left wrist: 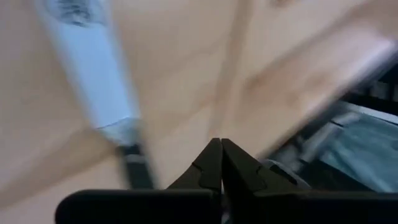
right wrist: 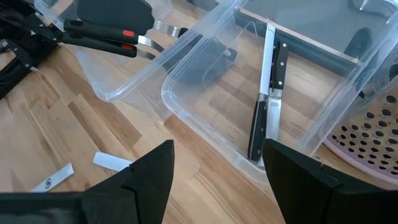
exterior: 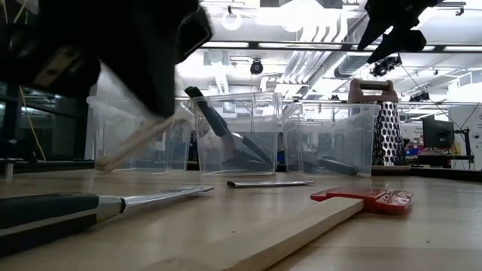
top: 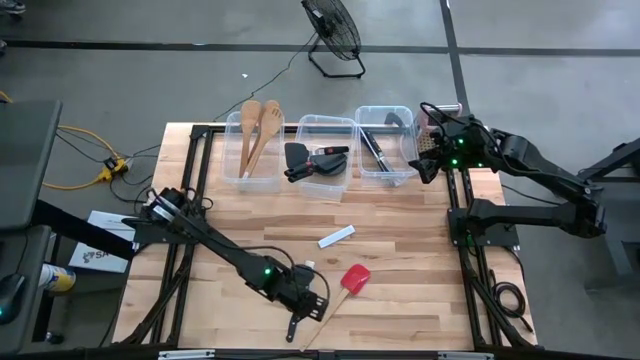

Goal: Pick & Place Kitchen Items
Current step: Put the black knife into the right bin

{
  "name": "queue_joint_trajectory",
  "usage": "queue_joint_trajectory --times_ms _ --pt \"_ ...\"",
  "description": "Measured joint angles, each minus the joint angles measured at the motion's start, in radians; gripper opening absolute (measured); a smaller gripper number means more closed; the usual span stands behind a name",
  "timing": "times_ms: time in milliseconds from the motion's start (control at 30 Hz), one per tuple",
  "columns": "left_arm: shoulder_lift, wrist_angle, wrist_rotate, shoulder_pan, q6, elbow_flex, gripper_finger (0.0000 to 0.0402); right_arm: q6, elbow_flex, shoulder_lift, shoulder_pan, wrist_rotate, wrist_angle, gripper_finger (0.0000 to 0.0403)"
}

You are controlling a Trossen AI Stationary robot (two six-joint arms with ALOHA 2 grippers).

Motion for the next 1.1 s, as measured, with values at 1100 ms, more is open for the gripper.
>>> queue_joint_trajectory --times_ms 1100 --pt "0.058 0.011 0.061 -0.023 -0.009 -0.002 0.0 -0.007 0.0 0.0 0.0 0.0 -0.01 0.0235"
